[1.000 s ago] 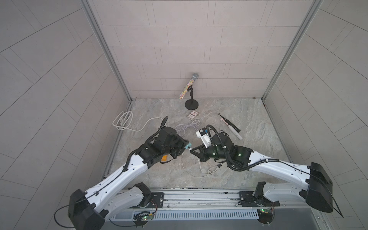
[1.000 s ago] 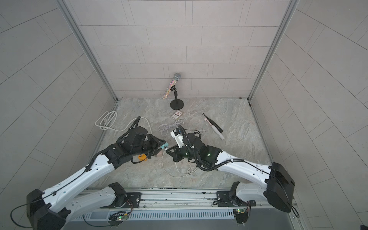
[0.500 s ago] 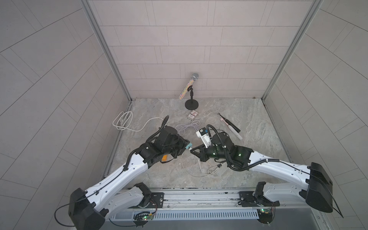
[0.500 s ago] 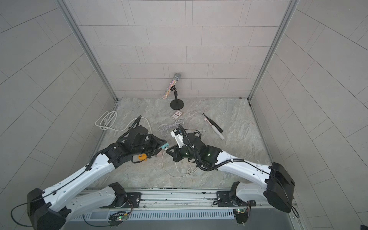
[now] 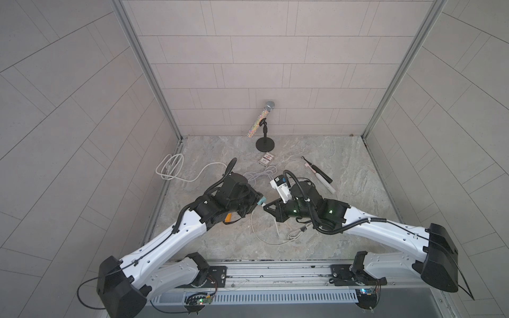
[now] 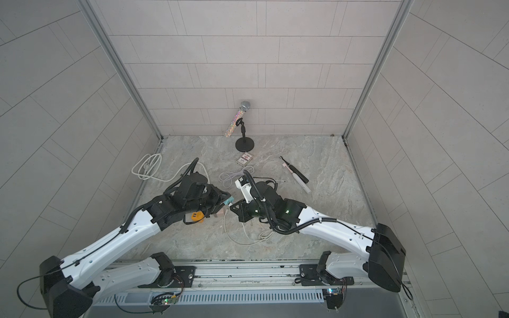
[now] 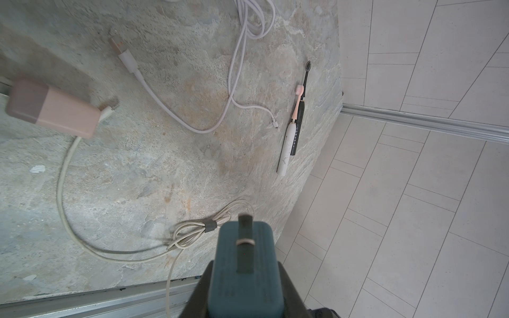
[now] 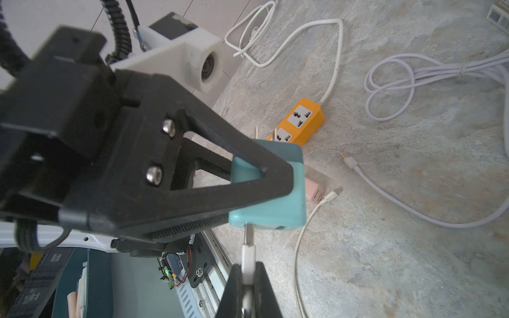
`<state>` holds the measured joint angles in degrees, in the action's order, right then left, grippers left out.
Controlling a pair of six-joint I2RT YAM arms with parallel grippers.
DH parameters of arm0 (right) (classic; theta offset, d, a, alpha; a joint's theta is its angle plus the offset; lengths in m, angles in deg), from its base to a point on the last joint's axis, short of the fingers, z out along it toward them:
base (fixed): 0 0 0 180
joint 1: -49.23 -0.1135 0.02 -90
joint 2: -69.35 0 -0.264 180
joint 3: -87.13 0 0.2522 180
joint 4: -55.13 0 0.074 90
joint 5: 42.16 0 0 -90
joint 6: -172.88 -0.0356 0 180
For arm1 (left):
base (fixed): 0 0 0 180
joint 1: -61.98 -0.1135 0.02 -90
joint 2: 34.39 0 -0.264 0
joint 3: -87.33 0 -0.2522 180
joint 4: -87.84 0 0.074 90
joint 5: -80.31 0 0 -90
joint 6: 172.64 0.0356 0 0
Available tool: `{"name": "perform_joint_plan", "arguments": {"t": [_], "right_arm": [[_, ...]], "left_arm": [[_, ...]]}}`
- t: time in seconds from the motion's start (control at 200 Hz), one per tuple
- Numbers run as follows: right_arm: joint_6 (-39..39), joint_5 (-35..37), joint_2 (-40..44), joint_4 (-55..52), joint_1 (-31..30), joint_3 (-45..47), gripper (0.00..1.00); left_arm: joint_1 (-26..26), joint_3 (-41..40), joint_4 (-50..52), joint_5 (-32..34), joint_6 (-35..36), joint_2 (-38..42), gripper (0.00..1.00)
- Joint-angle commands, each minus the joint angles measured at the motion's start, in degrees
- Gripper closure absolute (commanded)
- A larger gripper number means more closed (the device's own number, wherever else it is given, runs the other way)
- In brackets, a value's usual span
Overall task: Charge the electric toothbrush
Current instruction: Insert the charging cable into the plug.
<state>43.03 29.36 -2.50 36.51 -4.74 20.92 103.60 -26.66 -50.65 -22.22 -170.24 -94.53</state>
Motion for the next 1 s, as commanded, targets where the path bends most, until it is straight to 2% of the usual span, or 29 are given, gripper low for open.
{"name": "perform_joint_plan", "arguments": {"t": [0.0, 0.12, 0.205, 0.265, 0.395, 0.525, 0.58, 0.665, 0.73, 0.825, 0.905, 0.996], "right_arm": [[0.5, 2.3, -2.5, 5.0, 0.3, -2.1, 1.0], [0.9, 3.9, -1.8, 9.2, 0.4, -1.2, 1.0], [0.8, 6.2, -1.2, 9.9, 0.3, -1.3, 1.0], [1.3, 5.4, -1.4, 10.5, 0.7, -1.3, 1.0], [2.1, 1.3, -3.0, 12.5, 0.7, -2.6, 1.0], [6.7, 4.0, -2.3, 7.3, 1.6, -4.3, 1.0], [9.4, 2.2, -2.4, 5.4, 2.3, -5.6, 1.0], [11.7, 4.1, -2.6, 1.9, 2.8, -7.5, 1.0], [9.5, 4.6, -1.4, 6.0, 3.4, -5.1, 1.0], [5.7, 4.8, -2.0, 13.8, 2.4, -3.0, 1.0], [5.8, 5.8, -5.0, 11.5, 0.1, -6.1, 1.0], [5.9, 8.9, -4.9, 11.4, 0.6, -5.7, 1.0]], "left_arm": [[3.4, 3.7, -0.5, -6.4, -0.6, -0.3, 1.0], [5.4, 4.3, -1.6, -6.6, -1.7, -1.1, 1.0], [5.3, 3.4, -4.3, -8.1, -4.1, -1.0, 1.0], [5.4, 3.0, -6.6, -9.3, -5.4, -1.4, 1.0], [6.1, 6.0, -4.1, -11.1, -2.7, -3.4, 1.0], [6.0, 7.0, -2.5, -16.7, -0.1, -5.3, 1.0], [6.0, 8.8, 1.9, -17.5, 3.0, -6.0, 1.0], [6.0, 12.0, 7.8, -18.0, 7.1, -6.9, 1.0], [6.4, 12.1, 7.3, -17.5, 6.1, -6.4, 1.0], [7.3, 10.1, 0.4, -16.7, 1.8, -6.1, 1.0], [8.5, 9.8, -1.9, -16.4, 0.7, -6.6, 1.0], [9.4, 10.8, 0.7, -15.9, 2.6, -6.9, 1.0]]}}
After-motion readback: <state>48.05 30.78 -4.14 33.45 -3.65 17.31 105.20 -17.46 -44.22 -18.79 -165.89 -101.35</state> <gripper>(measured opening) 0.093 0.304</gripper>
